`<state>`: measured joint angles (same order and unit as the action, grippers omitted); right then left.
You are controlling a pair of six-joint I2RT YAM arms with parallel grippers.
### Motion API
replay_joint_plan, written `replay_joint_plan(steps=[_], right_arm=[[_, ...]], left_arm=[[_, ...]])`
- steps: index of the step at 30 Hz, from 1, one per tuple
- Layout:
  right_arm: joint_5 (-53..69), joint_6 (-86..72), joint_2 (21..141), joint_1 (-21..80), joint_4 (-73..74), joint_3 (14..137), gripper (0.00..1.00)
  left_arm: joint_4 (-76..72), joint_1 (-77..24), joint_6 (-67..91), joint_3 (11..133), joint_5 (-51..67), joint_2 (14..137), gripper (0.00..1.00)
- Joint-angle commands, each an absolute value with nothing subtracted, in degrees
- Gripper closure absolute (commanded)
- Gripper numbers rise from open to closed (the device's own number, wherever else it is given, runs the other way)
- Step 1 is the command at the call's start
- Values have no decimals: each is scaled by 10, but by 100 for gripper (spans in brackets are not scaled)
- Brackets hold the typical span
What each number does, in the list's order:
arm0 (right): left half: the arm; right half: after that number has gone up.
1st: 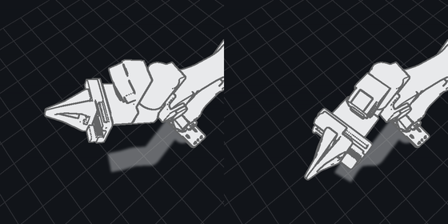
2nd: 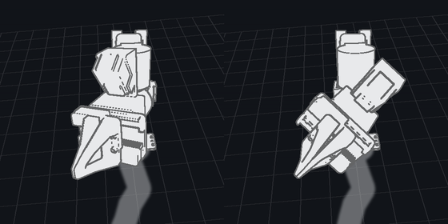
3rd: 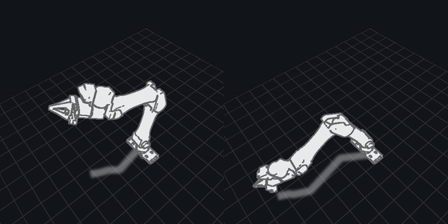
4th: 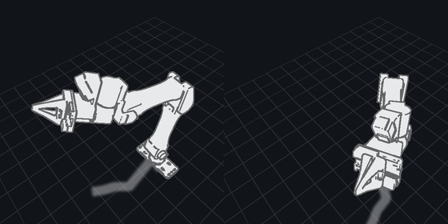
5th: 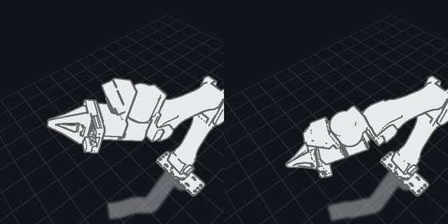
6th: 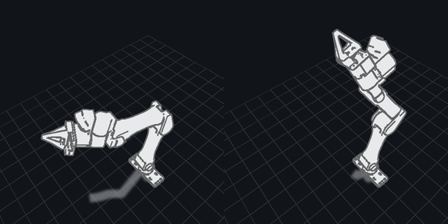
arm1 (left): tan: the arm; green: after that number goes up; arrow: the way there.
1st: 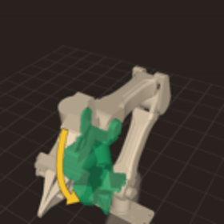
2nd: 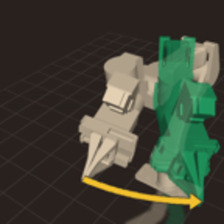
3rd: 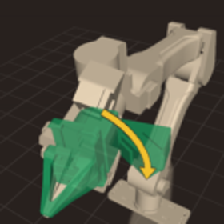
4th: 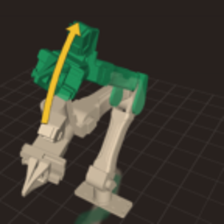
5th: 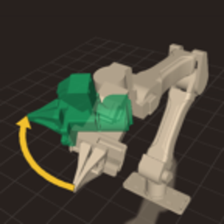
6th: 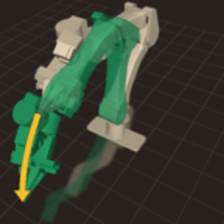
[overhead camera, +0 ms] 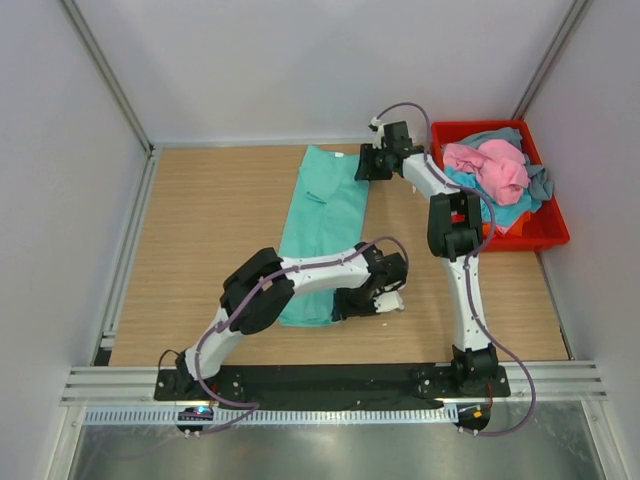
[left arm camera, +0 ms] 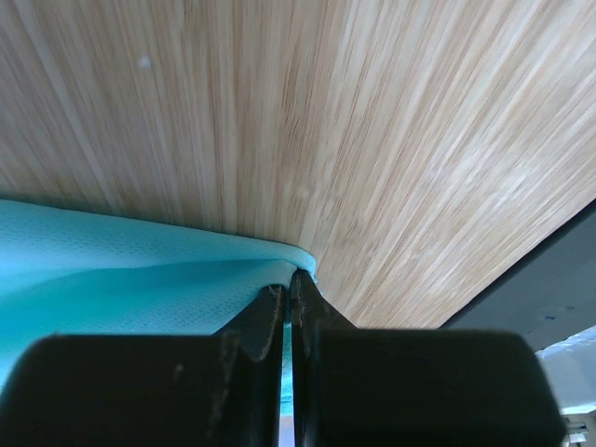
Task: Fold and stack the t-shirts
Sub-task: Fold the tshirt
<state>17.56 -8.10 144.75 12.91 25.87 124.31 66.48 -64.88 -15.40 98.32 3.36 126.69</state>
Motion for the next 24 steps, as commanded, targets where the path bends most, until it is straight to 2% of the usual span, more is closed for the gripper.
replay_joint_plan(steps=[1,5,7,10,11,13,14,17,20,24], right_arm=[[180,-81,1476,133,288,1266,46],[183,-82,1484,133,288,1284,46],[187,-77,1484,132,287,1283,46],[196,-79,1463,126,272,1264,46],[197,-79,1456,121,259,1248,46],[194,-80,1429,117,254,1236,46],[192,-81,1420,112,257,1226,46],[198,-89,1351,95,246,1171,46],[197,-91,1247,84,217,1078,45],[194,-85,1103,80,206,949,44]], left_arm=[[657,-661,-159,1017,62,1297,100],[667,-664,-162,1060,62,1323,100],[665,-665,-159,1072,56,1329,95],[651,-667,-156,1086,48,1320,80],[651,-670,-158,1092,49,1310,70],[644,-677,-156,1095,37,1297,63],[642,-678,-150,1091,40,1277,54],[630,-679,-134,1080,43,1225,39],[630,-679,-130,1074,40,1177,30],[596,-678,-120,1030,9,1044,21]])
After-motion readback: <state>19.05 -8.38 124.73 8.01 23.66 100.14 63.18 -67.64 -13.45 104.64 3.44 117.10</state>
